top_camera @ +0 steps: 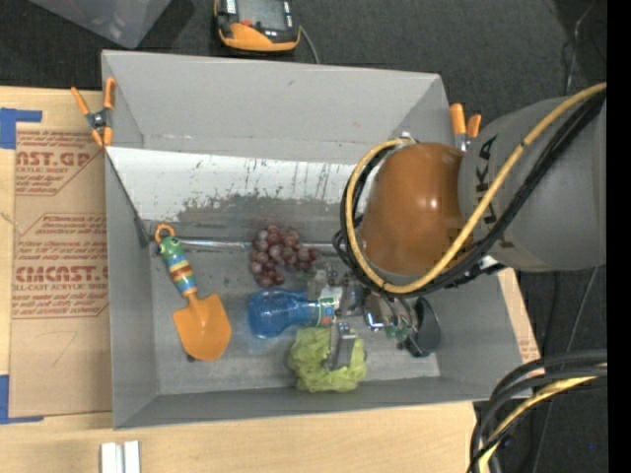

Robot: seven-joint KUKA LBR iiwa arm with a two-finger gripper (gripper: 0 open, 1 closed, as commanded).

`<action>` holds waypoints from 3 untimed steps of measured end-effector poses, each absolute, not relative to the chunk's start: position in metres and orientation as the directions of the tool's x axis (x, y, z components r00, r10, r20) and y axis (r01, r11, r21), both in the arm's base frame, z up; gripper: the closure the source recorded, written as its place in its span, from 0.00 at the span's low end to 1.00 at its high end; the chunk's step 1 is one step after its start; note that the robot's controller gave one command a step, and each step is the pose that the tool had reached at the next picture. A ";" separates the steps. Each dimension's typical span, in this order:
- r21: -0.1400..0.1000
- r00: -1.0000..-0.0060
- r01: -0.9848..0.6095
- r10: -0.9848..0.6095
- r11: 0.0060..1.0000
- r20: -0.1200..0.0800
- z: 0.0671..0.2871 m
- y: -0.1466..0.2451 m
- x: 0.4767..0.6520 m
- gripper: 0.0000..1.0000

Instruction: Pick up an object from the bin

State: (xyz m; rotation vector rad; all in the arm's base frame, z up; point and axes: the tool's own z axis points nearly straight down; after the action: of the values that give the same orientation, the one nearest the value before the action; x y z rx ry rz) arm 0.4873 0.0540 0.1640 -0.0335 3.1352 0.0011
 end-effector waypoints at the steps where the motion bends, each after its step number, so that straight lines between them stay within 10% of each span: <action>1: 0.002 -1.000 -0.025 -0.025 1.000 -0.002 0.280 0.060 0.492 0.00; 2: -0.001 -1.000 0.022 0.022 1.000 0.002 0.340 0.038 0.484 0.00; 3: 0.002 -0.993 -0.116 -0.116 0.993 -0.008 0.231 0.059 0.520 0.00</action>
Offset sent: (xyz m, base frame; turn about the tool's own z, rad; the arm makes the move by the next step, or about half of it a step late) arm -0.0042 -0.0164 0.1755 0.0439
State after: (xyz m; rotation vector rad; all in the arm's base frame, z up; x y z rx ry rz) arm 0.5200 0.0594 0.2310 -0.1819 3.1283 0.0032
